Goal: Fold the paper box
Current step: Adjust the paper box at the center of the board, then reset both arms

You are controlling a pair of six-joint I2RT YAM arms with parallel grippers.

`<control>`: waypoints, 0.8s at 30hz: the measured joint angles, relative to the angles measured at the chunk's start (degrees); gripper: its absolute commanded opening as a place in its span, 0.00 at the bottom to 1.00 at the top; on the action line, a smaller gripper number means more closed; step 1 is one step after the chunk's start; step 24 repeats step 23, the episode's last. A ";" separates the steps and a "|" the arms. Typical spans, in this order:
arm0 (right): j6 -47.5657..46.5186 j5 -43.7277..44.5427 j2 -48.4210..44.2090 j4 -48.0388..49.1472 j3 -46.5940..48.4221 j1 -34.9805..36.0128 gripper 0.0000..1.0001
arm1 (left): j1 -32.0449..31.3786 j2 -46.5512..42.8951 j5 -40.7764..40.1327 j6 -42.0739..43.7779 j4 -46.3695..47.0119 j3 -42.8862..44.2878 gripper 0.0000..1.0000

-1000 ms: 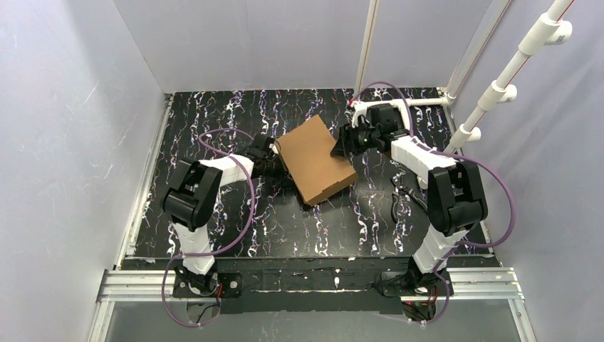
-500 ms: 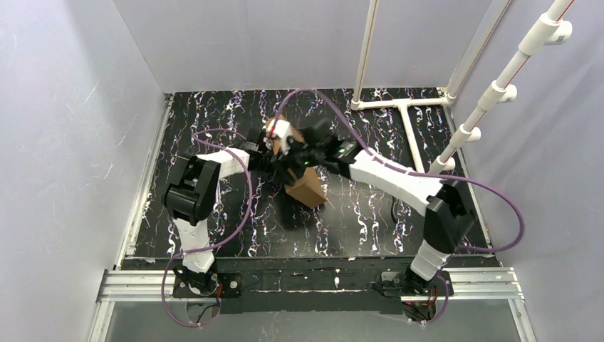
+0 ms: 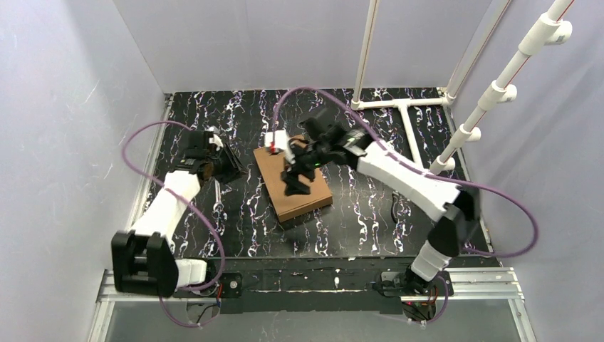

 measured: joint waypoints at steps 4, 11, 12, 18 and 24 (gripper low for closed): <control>-4.74 1.16 -10.01 0.26 -6.16 -7.56 0.98 | 1.16 -13.09 0.11 6.12 -3.56 0.02 0.98; -3.50 6.58 -24.65 1.55 -20.94 -25.94 0.98 | 1.97 -36.46 10.19 5.16 -1.81 -0.17 0.98; -1.79 6.73 -26.49 1.79 -21.84 -28.17 0.98 | 1.97 -37.73 11.04 4.85 -2.95 1.05 0.98; 8.39 6.23 -39.12 0.85 -16.90 -42.60 0.98 | 2.19 -39.19 12.04 4.59 -14.16 9.03 0.98; 17.79 -0.13 -42.99 -1.14 -10.08 -55.19 0.98 | 2.05 -41.24 11.72 5.55 -23.10 17.97 0.98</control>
